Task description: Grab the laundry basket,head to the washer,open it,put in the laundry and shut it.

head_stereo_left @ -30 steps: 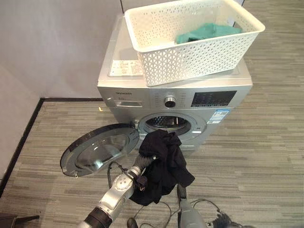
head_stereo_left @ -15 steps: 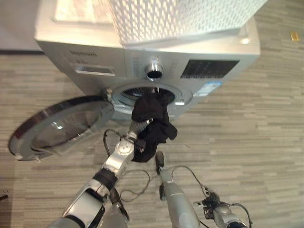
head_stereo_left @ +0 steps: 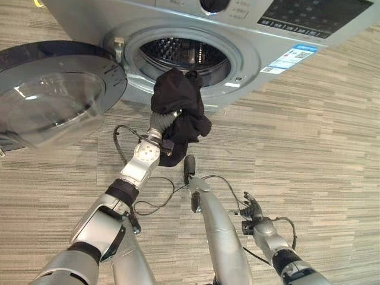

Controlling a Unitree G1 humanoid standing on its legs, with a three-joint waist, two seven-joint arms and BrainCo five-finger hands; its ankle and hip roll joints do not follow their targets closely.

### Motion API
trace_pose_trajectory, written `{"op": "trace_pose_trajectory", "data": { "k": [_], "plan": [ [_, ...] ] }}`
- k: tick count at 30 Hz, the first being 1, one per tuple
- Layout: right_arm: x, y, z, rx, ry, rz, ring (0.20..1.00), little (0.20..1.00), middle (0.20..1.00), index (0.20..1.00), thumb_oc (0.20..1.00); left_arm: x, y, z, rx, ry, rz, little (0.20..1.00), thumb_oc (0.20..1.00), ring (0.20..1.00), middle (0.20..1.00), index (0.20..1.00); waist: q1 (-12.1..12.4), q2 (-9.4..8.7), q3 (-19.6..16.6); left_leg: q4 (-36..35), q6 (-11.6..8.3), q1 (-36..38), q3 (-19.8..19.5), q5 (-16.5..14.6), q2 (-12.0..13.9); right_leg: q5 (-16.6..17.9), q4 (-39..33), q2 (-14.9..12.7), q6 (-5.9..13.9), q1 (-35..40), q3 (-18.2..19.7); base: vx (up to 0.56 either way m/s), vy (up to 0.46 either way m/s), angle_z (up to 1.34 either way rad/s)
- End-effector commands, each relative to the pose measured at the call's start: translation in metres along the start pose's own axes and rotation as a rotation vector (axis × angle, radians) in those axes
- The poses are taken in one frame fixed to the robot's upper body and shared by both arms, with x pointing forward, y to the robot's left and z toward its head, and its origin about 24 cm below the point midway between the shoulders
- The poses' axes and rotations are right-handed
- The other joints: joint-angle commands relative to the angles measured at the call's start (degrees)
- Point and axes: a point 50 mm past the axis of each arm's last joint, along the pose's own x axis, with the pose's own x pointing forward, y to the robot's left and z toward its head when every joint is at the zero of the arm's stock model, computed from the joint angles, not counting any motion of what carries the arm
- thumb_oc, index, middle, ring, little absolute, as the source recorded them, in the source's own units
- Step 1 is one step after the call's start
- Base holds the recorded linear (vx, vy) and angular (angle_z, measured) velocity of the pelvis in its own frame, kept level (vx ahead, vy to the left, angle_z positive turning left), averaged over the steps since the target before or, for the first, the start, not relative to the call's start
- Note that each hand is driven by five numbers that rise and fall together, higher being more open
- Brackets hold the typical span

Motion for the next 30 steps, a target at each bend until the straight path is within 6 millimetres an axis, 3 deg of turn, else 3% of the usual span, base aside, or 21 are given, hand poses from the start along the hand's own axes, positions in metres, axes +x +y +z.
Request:
{"op": "trace_pose_trajectory", "data": {
  "k": [1,4,7,11,12,15,16,17,18,22,25,27,30],
  "plan": [
    [-0.008,-0.014,0.009,0.008,-0.093,-0.045,1.0,1.0,1.0,1.0,1.0,0.01,-0.008,0.026,-0.039,-0.129,0.026,0.2,0.2,0.2,0.2,0.2,-2.13,1.71,-5.96,1.66,2.01,-4.32,-0.29,-2.92,0.99,-10.74,3.41,-3.15,4.66,-1.09,3.0,-0.03,-0.052,0.08],
    [-0.009,-0.015,0.022,0.02,-0.155,-0.055,1.0,1.0,1.0,1.0,1.0,0.017,-0.006,0.034,-0.049,-0.144,0.054,0.2,0.2,0.2,0.2,0.2,-2.37,2.01,-5.96,2.68,1.93,-6.74,-0.55,-3.08,1.23,-11.11,4.62,-3.11,4.47,-3.45,3.13,0.0,-0.013,0.01],
    [-0.009,-0.012,0.043,0.039,-0.243,-0.073,1.0,1.0,1.0,1.0,1.0,0.03,-0.001,0.059,-0.047,-0.2,0.115,0.2,0.2,0.2,0.2,0.2,-2.65,2.39,-5.6,3.22,2.08,-10.41,-0.71,-3.17,1.7,-10.91,5.19,-2.18,4.7,-7.47,3.14,-0.03,-0.02,-0.05],
    [-0.008,-0.012,0.052,0.051,-0.28,-0.09,1.0,1.0,1.0,1.0,1.0,0.038,0.0,0.081,-0.074,-0.259,0.138,0.2,0.2,0.2,0.2,0.2,-2.62,2.71,-5.12,3.12,2.69,-12.76,-1.21,-3.13,1.82,-10.24,4.51,-1.34,5.03,-9.68,2.95,-0.02,-0.049,-0.11],
    [-0.009,-0.015,0.056,0.039,-0.299,-0.105,1.0,1.0,1.0,1.0,1.0,0.044,-0.002,0.099,-0.075,-0.296,0.142,0.2,0.2,0.2,0.2,0.2,-3.07,2.62,-4.57,2.93,3.09,-13.58,-1.4,-3.2,2.1,-9.84,4.18,-0.84,5.28,-10.75,2.86,-0.02,-0.099,-0.1],
    [-0.01,-0.021,0.06,0.016,-0.321,-0.123,1.0,1.0,1.0,1.0,1.0,0.049,0.002,0.112,-0.045,-0.318,0.154,0.2,0.2,0.2,0.2,0.2,-3.56,2.44,-4.24,2.78,3.37,-13.99,-1.6,-3.32,2.4,-9.58,3.72,-0.42,5.47,-11.4,2.86,-0.01,-0.055,-0.08],
    [-0.011,-0.025,0.063,-0.001,-0.335,-0.132,1.0,1.0,1.0,1.0,1.0,0.053,0.004,0.124,-0.049,-0.337,0.153,0.2,0.2,0.2,0.2,0.2,-3.87,2.38,-4.02,2.68,3.53,-14.31,-1.75,-3.38,2.62,-9.53,3.53,-0.17,5.56,-12.01,2.8,0.03,-0.108,-0.11],
    [-0.015,-0.036,0.07,-0.019,-0.373,-0.153,1.0,1.0,1.0,1.0,1.0,0.059,0.015,0.149,-0.03,-0.383,0.166,0.2,0.2,0.2,0.2,0.2,-4.66,2.3,-3.85,2.49,3.69,-14.54,-1.98,-3.44,3.14,-9.49,3.09,0.31,5.74,-12.63,2.83,0.04,-0.087,-0.1],
    [-0.016,-0.036,0.07,-0.019,-0.374,-0.153,1.0,1.0,1.0,1.0,1.0,0.06,0.015,0.15,-0.031,-0.385,0.165,0.2,0.2,0.2,0.2,0.2,-4.63,2.33,-3.79,2.51,3.68,-14.61,-2.01,-3.43,3.16,-9.47,3.08,0.32,5.73,-12.66,2.81,0.04,-0.104,-0.12],
    [-0.033,-0.055,0.094,-0.003,-0.519,-0.166,1.0,1.0,1.0,1.0,1.0,0.073,0.045,0.199,-0.111,-0.416,0.276,0.2,0.2,0.2,0.2,0.2,-7.23,1.9,-3.42,0.88,3.06,-14.27,-1.96,-3.08,4.25,-9.27,2.11,1.19,5.97,-13.77,2.97,0.03,-0.07,-0.08],
    [-0.05,-0.07,0.104,-0.046,-0.611,-0.2,1.0,1.0,1.0,1.0,1.0,0.071,0.046,0.247,-0.153,-0.525,0.301,0.2,0.2,0.2,0.2,0.2,-9.63,1.38,-3.37,-1.52,2.25,-13.15,-1.32,-2.83,5.48,-8.54,0.0,2.36,6.18,-14.0,3.03,0.06,-0.089,-0.1],
    [-0.053,-0.074,0.107,-0.054,-0.628,-0.215,1.0,1.0,1.0,1.0,1.0,0.07,0.044,0.26,-0.111,-0.549,0.314,0.2,0.2,0.2,0.2,0.2,-10.0,0.98,-3.41,-2.59,1.93,-12.27,-0.74,-2.58,6.08,-8.23,-0.96,2.86,6.23,-13.71,3.17,0.03,-0.045,-0.09],
    [-0.053,-0.074,0.107,-0.053,-0.628,-0.215,1.0,1.0,1.0,1.0,1.0,0.07,0.044,0.26,-0.111,-0.549,0.314,0.2,0.2,0.2,0.2,0.2,-9.95,0.91,-3.37,-2.64,1.93,-12.15,-0.66,-2.57,6.08,-8.21,-0.98,2.88,6.23,-13.65,3.22,0.0,-0.008,-0.14]
  ]
}}
